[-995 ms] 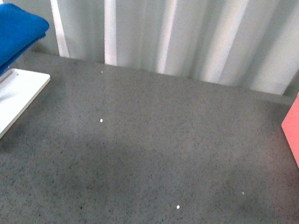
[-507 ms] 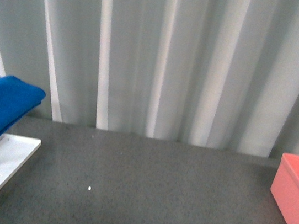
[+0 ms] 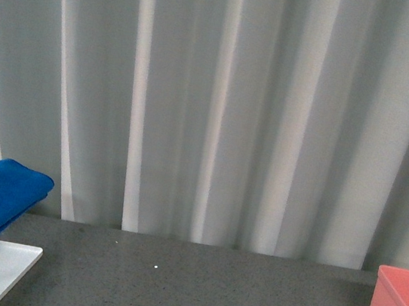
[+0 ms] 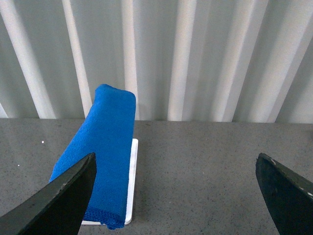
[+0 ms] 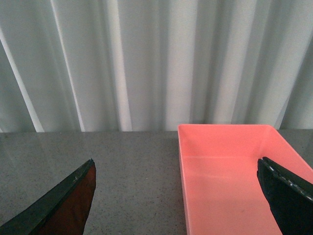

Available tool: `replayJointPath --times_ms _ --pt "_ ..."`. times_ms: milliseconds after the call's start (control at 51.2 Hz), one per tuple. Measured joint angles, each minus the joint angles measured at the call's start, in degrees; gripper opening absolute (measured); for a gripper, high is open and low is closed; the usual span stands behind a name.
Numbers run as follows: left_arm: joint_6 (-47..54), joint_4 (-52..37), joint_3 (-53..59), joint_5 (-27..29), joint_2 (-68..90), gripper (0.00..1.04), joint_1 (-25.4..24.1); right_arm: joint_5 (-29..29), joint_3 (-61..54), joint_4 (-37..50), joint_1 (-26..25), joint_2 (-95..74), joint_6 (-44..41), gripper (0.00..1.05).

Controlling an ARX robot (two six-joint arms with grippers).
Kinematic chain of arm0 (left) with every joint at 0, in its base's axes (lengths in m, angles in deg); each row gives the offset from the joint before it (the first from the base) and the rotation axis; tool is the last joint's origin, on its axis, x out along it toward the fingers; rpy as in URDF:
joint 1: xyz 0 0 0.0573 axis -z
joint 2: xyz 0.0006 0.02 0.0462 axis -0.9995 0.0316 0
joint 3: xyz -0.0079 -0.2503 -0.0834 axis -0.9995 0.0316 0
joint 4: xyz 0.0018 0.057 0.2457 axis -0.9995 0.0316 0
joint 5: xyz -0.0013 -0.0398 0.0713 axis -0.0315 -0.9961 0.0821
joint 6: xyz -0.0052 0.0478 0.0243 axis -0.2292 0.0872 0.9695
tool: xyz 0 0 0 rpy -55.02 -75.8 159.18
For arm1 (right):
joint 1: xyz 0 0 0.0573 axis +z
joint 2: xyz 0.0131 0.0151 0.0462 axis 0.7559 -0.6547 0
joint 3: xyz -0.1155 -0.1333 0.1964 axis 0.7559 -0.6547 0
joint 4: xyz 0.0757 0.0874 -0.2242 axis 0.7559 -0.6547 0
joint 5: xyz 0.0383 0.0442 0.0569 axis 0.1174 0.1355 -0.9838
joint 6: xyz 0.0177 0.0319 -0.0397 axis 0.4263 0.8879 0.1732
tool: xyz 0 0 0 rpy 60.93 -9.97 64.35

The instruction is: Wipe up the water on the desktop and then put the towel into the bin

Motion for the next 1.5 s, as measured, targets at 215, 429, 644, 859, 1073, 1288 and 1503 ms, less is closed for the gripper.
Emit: replayJointPath --times_ms 215,429,644,859,1073,1288,1503 --pt "-8.0 4.5 -7.72 7.45 20.63 0.98 0.85 0.02 0.0 0.0 0.0 0.02 0.0 0.98" --pt "1.86 -14.36 -27.54 0.22 60.5 0.98 -4.55 -0.02 0.0 0.0 0.0 0.0 0.0 0.98" --pt "11.65 -11.47 -48.24 1.64 86.99 0.98 -5.7 -0.02 0.0 0.0 0.0 0.0 0.0 0.98" --pt "17.29 -8.96 -68.83 2.01 105.74 0.98 -6.49 -0.02 0.0 0.0 0.0 0.0 0.0 0.98" --pt "19.39 2.47 -83.56 1.9 117.61 0.98 -8.35 0.0 0.0 0.0 0.0 0.0 0.0 0.98" --pt "19.78 3.13 -83.69 2.58 119.43 0.98 -9.57 0.0 0.0 0.0 0.0 0.0 0.0 0.98" --pt "19.8 2.32 -82.79 2.29 120.43 0.98 -10.01 0.0 0.0 0.0 0.0 0.0 0.0 0.98"
